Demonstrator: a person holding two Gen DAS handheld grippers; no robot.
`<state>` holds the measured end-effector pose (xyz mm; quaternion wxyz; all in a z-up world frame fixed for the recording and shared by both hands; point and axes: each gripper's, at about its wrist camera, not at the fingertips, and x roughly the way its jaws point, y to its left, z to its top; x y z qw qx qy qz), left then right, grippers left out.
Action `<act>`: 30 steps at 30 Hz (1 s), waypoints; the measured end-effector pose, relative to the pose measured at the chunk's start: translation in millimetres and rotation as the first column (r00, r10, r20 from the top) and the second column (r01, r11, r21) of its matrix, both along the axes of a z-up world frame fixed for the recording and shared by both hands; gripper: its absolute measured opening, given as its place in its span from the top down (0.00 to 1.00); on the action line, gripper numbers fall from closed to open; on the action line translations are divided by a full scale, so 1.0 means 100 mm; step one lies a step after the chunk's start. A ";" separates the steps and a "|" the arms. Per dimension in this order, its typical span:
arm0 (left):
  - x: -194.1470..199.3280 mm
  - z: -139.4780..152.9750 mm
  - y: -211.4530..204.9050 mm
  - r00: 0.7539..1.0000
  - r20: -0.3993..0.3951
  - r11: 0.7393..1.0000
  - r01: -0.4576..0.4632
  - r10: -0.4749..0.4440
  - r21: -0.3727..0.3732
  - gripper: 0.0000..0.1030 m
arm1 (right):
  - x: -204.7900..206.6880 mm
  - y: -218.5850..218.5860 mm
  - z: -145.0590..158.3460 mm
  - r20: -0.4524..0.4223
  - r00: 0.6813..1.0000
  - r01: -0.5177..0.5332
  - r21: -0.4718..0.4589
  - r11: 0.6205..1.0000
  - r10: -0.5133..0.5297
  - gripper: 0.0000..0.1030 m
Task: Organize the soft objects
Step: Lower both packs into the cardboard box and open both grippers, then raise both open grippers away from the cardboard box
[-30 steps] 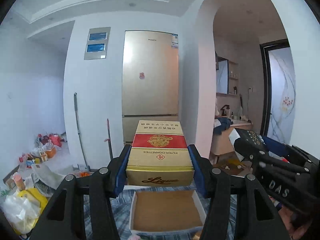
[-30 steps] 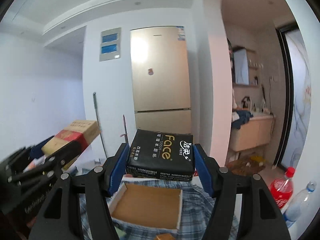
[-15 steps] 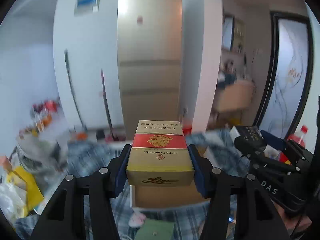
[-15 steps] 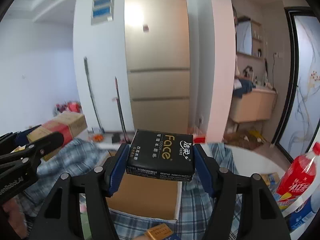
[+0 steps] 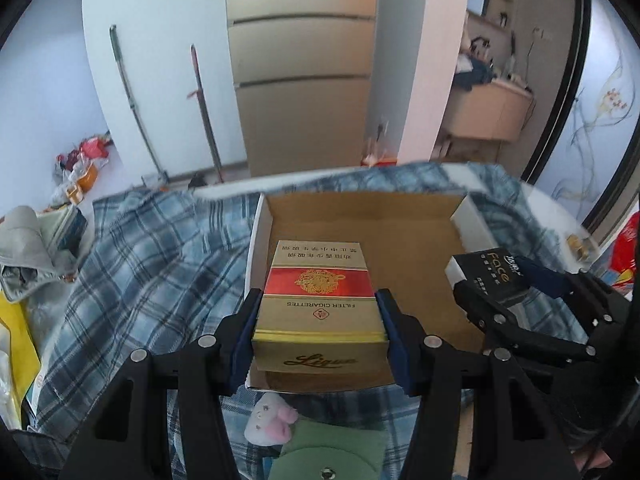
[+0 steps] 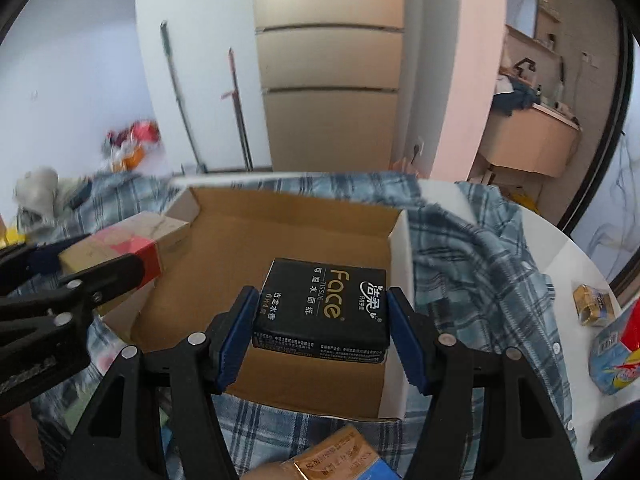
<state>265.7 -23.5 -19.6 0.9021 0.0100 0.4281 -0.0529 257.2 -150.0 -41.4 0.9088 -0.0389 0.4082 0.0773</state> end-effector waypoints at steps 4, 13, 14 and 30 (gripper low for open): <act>0.08 -0.18 0.03 0.997 -0.078 1.000 -0.004 0.005 0.006 0.44 | 0.09 -0.02 -0.14 -0.065 0.998 0.021 -0.045 0.999 -0.024 0.39; 0.11 -0.27 0.05 0.993 -0.114 1.000 -0.016 0.017 0.008 0.23 | 0.11 -0.03 -0.18 -0.097 0.995 0.024 -0.040 0.999 -0.028 0.34; 0.10 -0.26 0.04 0.994 -0.107 1.000 -0.012 0.013 0.014 0.22 | 0.11 -0.02 -0.17 -0.093 0.995 0.024 -0.043 0.999 -0.028 0.30; -0.20 0.34 0.03 0.998 0.064 0.999 -0.025 0.023 0.024 0.21 | -0.04 -0.09 0.23 0.020 0.999 0.029 -0.022 0.999 -0.029 0.26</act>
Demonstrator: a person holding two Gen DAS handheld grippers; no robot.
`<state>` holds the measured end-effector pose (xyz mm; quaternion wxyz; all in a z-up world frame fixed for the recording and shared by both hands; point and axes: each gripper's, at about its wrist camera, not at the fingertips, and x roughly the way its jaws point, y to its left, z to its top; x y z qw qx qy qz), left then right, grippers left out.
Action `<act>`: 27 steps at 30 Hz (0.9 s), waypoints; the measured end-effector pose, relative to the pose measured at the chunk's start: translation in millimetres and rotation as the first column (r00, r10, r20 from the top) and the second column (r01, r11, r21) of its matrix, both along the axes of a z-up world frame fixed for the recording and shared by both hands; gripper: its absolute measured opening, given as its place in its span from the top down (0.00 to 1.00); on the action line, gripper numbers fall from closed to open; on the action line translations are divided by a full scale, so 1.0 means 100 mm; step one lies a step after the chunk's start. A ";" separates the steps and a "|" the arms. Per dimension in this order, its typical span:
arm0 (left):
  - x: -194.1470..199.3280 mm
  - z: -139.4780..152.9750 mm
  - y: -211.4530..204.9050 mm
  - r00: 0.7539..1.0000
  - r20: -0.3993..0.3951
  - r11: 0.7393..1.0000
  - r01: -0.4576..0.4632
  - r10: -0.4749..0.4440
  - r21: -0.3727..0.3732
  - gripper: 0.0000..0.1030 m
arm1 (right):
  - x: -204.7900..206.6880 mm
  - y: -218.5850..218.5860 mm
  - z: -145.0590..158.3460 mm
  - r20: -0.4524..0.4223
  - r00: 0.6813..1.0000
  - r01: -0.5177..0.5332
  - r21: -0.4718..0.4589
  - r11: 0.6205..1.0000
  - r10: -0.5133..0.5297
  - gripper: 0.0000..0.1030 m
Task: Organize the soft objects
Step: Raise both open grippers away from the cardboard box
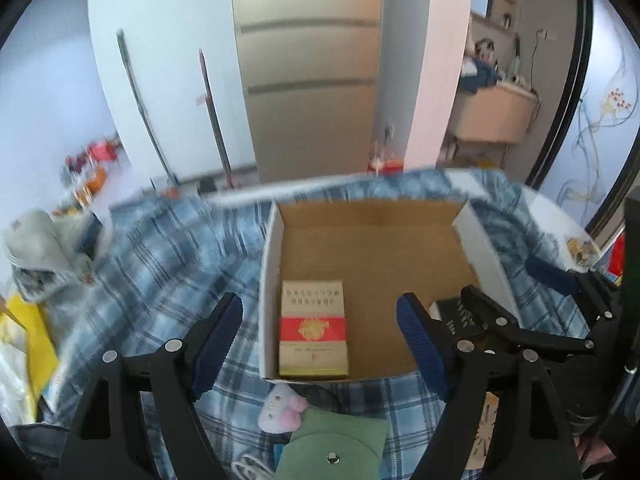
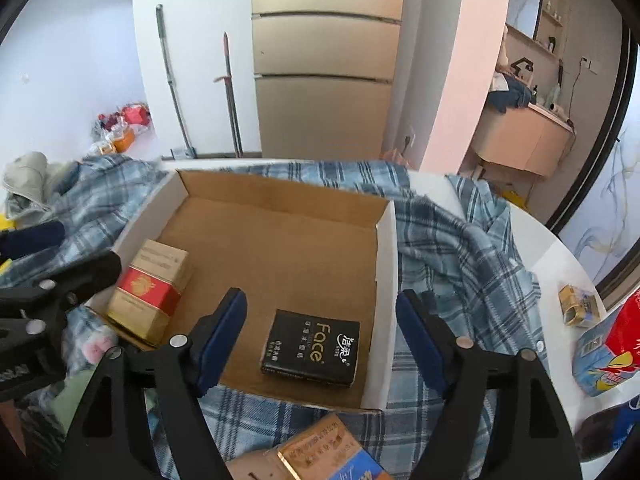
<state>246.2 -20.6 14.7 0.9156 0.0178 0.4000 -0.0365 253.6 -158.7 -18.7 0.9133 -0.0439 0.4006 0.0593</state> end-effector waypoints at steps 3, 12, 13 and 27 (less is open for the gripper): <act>-0.14 0.20 -0.01 0.999 0.051 1.000 0.005 -0.005 -0.014 0.20 | -0.10 -0.05 0.22 0.053 0.999 0.000 0.015 1.000 -0.001 0.26; -0.80 0.75 -0.06 0.974 0.228 0.999 0.022 -0.014 -0.032 0.20 | -0.56 -0.32 0.69 0.169 0.985 -0.036 0.070 0.997 0.023 0.26; -0.91 0.81 -0.05 0.967 0.253 0.999 0.017 -0.007 -0.037 0.20 | -0.61 -0.35 0.72 0.176 0.984 -0.042 0.075 0.996 0.028 0.26; -2.14 0.97 0.02 0.800 0.599 0.996 0.066 -0.014 -0.065 0.00 | -1.26 -0.46 0.88 0.322 0.945 -0.086 0.106 0.991 0.047 0.17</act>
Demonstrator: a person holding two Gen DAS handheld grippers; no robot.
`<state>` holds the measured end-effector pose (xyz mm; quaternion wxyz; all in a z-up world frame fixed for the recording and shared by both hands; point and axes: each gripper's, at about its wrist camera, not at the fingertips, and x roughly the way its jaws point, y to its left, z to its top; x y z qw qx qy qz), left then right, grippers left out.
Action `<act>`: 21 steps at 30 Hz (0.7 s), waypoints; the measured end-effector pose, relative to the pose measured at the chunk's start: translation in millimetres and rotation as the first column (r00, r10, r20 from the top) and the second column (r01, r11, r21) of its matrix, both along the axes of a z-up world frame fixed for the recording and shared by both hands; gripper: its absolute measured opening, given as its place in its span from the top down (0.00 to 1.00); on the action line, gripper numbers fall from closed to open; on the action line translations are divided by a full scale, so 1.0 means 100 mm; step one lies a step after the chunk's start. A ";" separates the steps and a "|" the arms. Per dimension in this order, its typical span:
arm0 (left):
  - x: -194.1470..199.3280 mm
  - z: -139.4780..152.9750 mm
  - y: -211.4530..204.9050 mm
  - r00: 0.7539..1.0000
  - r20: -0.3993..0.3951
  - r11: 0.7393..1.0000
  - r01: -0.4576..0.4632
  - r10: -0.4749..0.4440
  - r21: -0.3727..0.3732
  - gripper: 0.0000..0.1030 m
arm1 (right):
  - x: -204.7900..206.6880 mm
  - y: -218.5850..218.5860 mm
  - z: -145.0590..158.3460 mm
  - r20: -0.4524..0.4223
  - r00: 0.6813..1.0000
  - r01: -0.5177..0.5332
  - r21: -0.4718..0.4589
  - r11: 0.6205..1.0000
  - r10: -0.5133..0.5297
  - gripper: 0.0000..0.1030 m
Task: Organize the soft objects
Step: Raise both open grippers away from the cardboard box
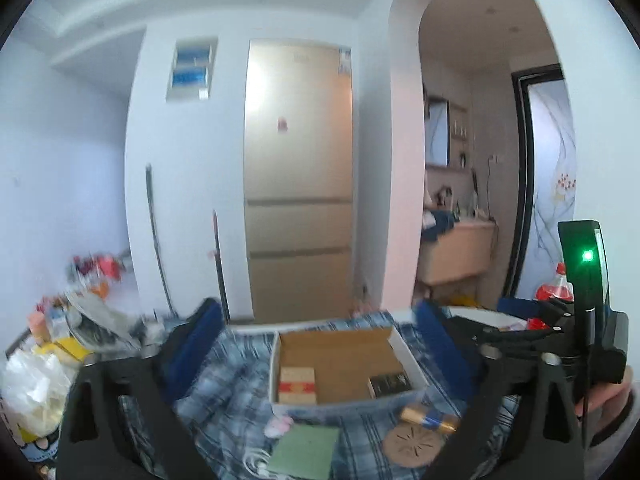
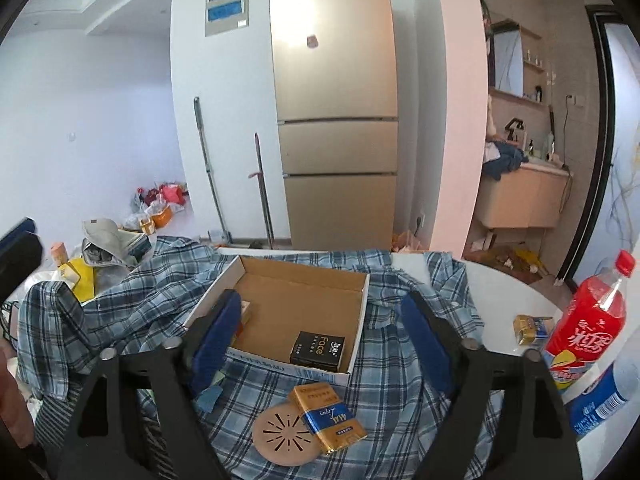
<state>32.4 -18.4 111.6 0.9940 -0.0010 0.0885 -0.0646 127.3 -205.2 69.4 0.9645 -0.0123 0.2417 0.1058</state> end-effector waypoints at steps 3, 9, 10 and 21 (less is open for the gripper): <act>-0.10 -0.05 0.02 1.000 0.031 1.000 0.001 -0.001 0.001 0.00 | -0.09 0.00 -0.02 0.028 1.000 -0.001 -0.005 1.000 0.002 0.16; -0.03 -0.25 0.03 0.999 -0.035 1.000 0.018 -0.018 0.020 0.00 | -0.15 -0.02 -0.14 0.032 0.999 -0.013 0.002 1.000 0.013 0.14; -0.01 -0.31 0.02 0.999 -0.044 0.999 0.017 -0.015 0.035 0.00 | -0.14 -0.02 -0.17 0.028 0.999 -0.017 -0.004 1.000 0.017 0.14; 0.42 -1.04 0.10 0.981 -0.191 0.998 -0.005 0.016 0.056 0.00 | 0.20 -0.28 -0.63 -0.087 0.996 0.025 0.013 1.000 -0.024 0.14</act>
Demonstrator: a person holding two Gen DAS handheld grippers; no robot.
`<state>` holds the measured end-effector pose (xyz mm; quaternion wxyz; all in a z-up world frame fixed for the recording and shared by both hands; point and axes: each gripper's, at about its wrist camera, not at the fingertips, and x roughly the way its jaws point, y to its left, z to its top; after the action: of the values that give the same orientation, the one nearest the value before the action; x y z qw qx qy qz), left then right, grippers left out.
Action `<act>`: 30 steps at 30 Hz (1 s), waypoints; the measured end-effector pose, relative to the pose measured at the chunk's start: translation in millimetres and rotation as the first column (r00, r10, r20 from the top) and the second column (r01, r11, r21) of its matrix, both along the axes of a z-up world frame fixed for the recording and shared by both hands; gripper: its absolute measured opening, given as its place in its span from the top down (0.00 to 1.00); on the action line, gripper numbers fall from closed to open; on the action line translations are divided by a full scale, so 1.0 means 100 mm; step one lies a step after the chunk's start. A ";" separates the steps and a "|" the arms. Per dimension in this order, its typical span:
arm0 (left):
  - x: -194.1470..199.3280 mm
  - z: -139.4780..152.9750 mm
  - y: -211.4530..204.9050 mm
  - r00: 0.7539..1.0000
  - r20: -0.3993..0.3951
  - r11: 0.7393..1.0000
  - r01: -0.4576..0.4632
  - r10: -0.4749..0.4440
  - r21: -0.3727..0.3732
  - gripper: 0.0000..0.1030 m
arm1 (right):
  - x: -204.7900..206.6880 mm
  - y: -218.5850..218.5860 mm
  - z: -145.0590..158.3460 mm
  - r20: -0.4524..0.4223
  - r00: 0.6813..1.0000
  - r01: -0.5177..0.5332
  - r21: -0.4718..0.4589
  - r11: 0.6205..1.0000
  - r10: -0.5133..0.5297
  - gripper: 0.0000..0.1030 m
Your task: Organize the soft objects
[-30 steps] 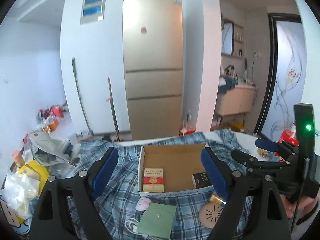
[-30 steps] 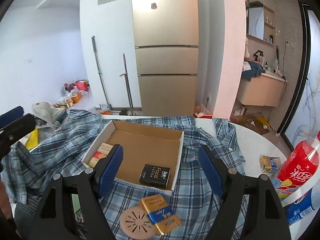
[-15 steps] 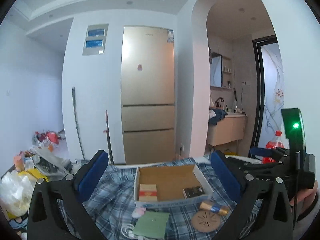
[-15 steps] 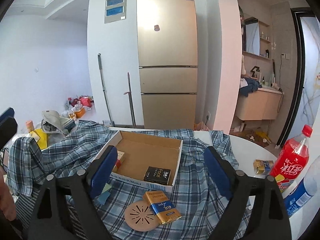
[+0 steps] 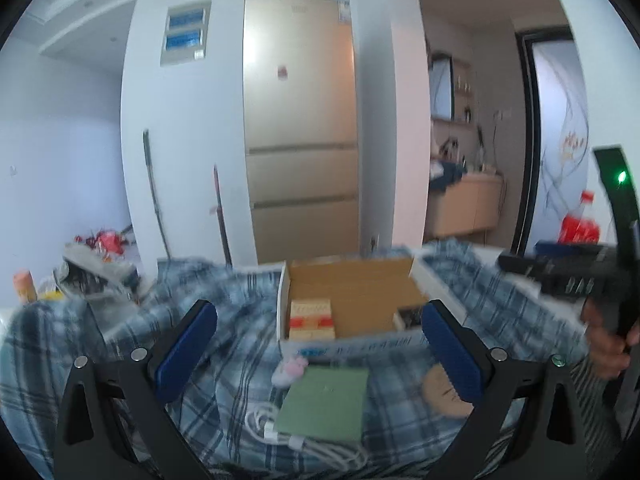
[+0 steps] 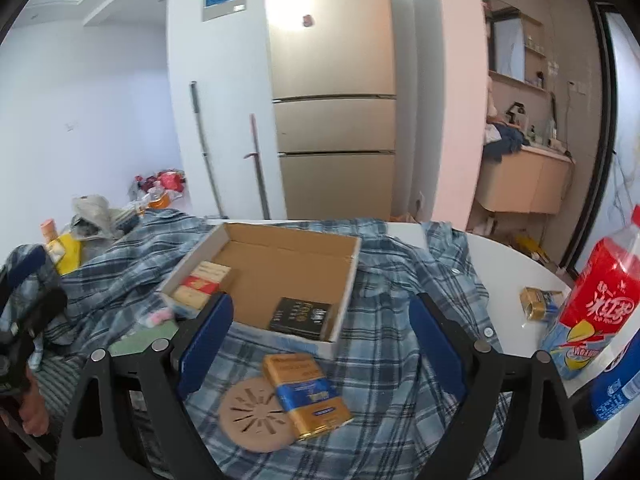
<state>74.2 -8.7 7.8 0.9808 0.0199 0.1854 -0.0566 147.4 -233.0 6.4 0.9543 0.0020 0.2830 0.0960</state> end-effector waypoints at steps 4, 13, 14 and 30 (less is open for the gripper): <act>0.21 -0.27 0.00 0.994 -0.107 0.999 0.009 -0.005 0.039 0.00 | 0.14 -0.06 -0.17 -0.089 0.996 -0.014 0.024 1.000 0.016 0.14; 0.53 -0.59 0.14 0.940 -0.334 0.997 0.044 -0.063 -0.063 0.01 | 0.23 0.03 -0.38 -0.147 0.986 -0.082 -0.007 0.997 0.080 0.14; 0.55 -0.60 0.13 0.936 -0.345 0.997 0.048 -0.066 -0.060 0.01 | 0.25 0.04 -0.40 -0.159 0.984 -0.081 -0.008 0.997 0.078 0.14; 0.62 -0.77 -0.04 0.885 -0.455 0.994 0.109 -0.094 0.005 0.27 | 0.37 0.06 -0.59 -0.276 0.955 -0.108 0.024 0.994 0.110 0.14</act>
<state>136.6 -12.6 -69.6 0.9056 0.0309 0.4090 -0.1080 183.9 -227.4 -52.7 0.8985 0.0038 0.4131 0.1484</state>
